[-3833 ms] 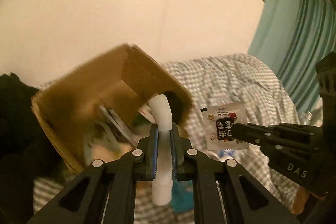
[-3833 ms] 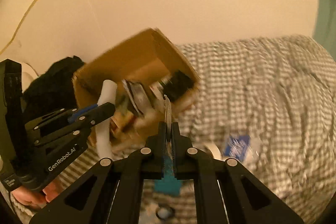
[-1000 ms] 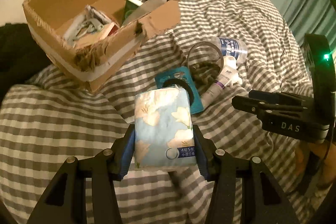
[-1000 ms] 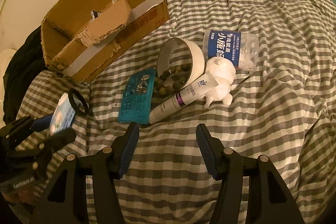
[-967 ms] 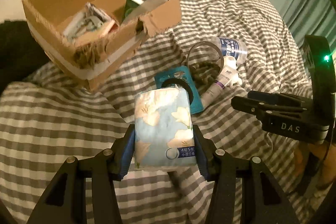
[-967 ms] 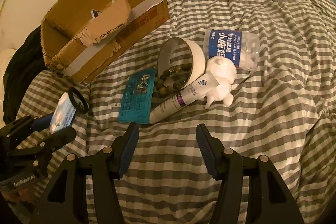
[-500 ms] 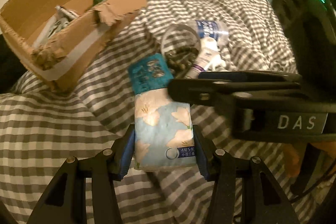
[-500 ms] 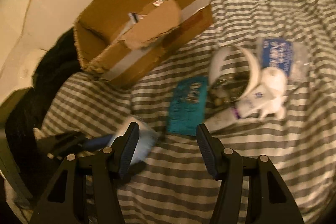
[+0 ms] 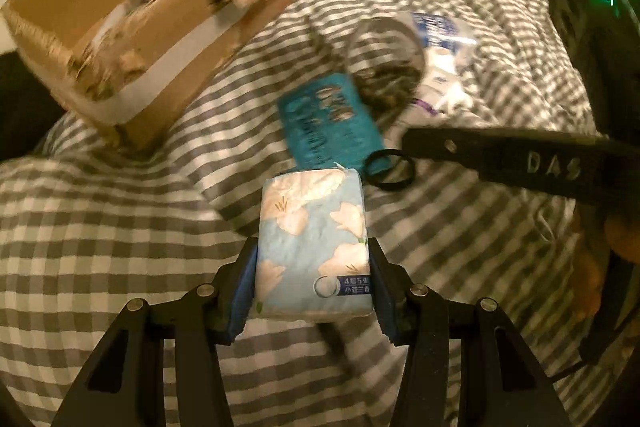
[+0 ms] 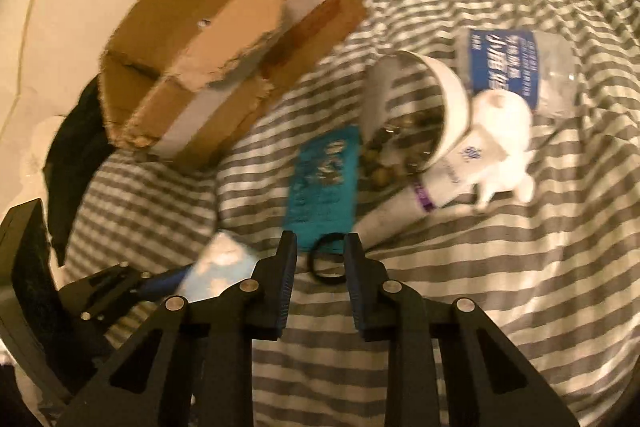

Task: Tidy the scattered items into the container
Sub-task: 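Grasp the black hair tie with the right tool, then drop the tissue pack from the left tool and hair tie from the right tool into the box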

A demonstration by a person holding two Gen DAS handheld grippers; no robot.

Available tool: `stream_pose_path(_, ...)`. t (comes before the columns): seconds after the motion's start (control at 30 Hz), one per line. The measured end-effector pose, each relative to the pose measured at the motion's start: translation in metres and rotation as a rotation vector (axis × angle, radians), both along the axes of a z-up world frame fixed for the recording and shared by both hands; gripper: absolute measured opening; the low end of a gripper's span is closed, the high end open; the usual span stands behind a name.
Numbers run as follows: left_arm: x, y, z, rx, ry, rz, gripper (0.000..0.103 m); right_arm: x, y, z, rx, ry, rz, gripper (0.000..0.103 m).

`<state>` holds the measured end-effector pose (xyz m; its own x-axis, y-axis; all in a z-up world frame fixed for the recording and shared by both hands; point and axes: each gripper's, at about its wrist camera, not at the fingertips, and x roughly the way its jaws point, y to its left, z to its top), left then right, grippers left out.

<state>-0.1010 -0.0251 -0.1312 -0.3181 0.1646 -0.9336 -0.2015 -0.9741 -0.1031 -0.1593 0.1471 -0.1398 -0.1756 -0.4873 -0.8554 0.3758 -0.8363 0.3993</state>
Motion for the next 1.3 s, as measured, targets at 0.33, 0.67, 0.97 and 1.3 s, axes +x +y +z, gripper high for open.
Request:
stream_pose_path(0.33, -0.001, -0.004, -0.002, 0.01, -0.014, 0.02, 0.052, -0.009, -0.005, -0.028, 0.13, -0.008, 0.014, 0.024)
stream_pose_path(0.67, -0.001, -0.002, -0.001, 0.014, 0.0, 0.029, 0.052, -0.003, -0.002, -0.018, 0.182, 0.038, 0.029, 0.004)
stream_pose_path(0.97, -0.002, -0.005, 0.052, 0.074, 0.146, 0.047, 0.052, 0.001, 0.0, 0.037, 0.162, 0.127, 0.023, 0.004)
stream_pose_path(1.3, -0.053, -0.06, 0.145, 0.07, 0.43, 0.112, 0.052, -0.028, -0.036, 0.14, 0.066, 0.292, 0.079, 0.004)
